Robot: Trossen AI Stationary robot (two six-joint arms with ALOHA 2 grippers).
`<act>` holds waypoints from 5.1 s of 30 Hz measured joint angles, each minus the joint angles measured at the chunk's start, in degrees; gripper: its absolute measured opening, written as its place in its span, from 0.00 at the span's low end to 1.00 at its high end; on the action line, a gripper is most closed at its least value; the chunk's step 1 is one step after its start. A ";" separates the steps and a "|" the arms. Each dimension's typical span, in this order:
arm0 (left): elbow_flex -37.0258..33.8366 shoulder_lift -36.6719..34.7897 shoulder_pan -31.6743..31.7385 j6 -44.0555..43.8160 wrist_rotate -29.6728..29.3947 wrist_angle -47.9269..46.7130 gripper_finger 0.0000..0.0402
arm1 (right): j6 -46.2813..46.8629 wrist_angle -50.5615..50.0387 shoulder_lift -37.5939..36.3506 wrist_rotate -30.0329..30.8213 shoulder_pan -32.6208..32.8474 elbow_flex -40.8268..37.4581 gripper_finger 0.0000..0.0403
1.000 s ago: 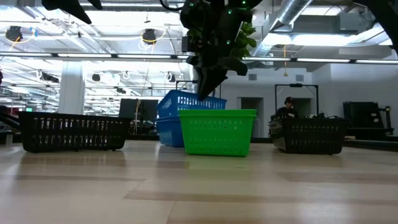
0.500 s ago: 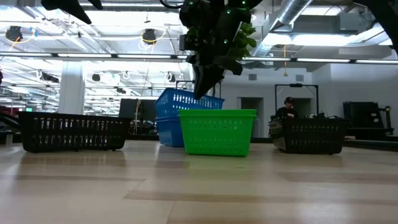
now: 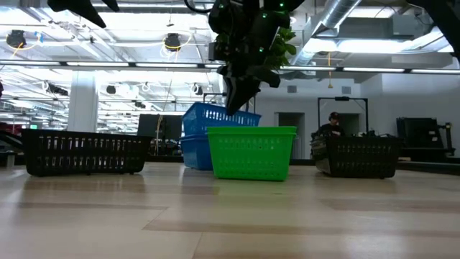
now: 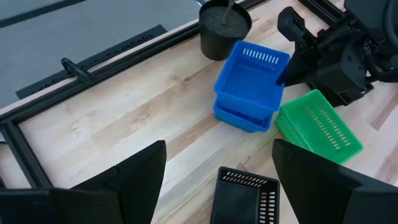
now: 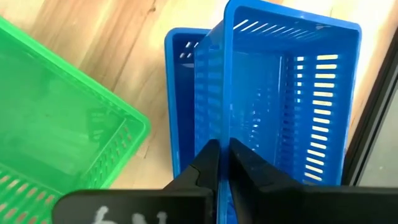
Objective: Stack baskets by color
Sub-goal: Stack the blue bin on the top blue bins, then stack the left black bin on the right black bins
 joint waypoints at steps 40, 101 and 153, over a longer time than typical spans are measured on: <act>0.00 -0.02 -0.01 -0.39 0.48 -0.03 0.70 | 0.66 -2.65 5.24 6.05 1.72 -0.04 0.04; -45.46 3.85 -15.30 -25.76 23.93 65.69 0.70 | 79.44 -7.65 -9.34 23.91 39.81 9.49 0.25; -18.34 -4.51 -29.79 -25.96 2.60 23.16 0.70 | 14.38 16.28 12.15 -6.49 17.38 9.31 0.46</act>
